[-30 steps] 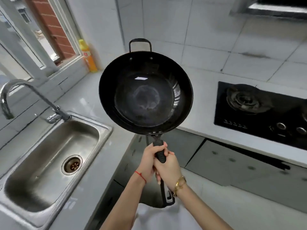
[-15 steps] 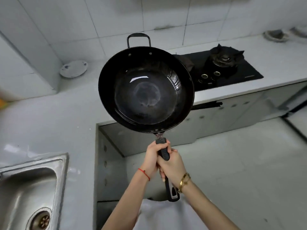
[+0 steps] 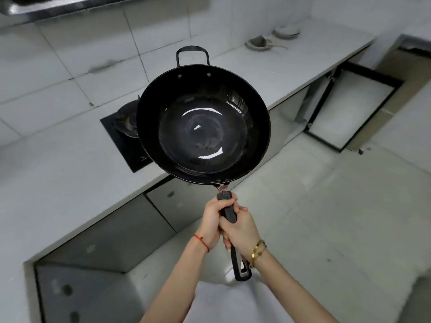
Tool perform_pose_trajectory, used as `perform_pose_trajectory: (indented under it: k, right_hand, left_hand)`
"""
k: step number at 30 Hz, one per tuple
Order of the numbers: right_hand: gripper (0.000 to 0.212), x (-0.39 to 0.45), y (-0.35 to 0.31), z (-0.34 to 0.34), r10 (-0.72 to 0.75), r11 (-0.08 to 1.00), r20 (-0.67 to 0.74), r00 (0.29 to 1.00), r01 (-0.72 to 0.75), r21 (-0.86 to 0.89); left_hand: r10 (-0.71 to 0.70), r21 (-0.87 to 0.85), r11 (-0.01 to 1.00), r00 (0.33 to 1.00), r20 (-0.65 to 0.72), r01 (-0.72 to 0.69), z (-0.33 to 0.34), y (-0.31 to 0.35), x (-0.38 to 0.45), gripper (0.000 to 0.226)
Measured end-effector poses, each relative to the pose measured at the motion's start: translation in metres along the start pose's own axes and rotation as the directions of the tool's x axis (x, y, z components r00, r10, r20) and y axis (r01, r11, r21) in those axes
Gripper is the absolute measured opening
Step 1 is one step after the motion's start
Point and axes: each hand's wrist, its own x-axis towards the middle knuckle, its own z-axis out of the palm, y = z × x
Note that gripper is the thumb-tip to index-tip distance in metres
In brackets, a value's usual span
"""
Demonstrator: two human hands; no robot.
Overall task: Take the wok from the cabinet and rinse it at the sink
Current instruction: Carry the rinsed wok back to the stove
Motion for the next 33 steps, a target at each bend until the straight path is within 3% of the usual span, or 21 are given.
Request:
perform_pose_trajectory:
  k: [10,23,33]
  right_hand:
    - [0.026,0.073,-0.003,-0.152,0.0,0.996,-0.138,0.99,0.012,0.087]
    - [0.024,0.197,-0.008,-0.268,0.075,0.986,-0.29,0.954,-0.027,0.166]
    - [0.021,0.349,-0.051,-0.362,0.114,0.98,-0.348,0.931,-0.049,0.192]
  left_hand:
    - [-0.049,0.023,0.999,0.991,0.125,0.046,0.144,-0.018,0.107,0.005]
    - [-0.17,0.12,0.982,0.953,0.251,0.144,0.25,-0.021,0.262,0.006]
    - [-0.202,0.138,0.976,0.933,0.299,0.167,0.34,0.021,0.423,0.005]
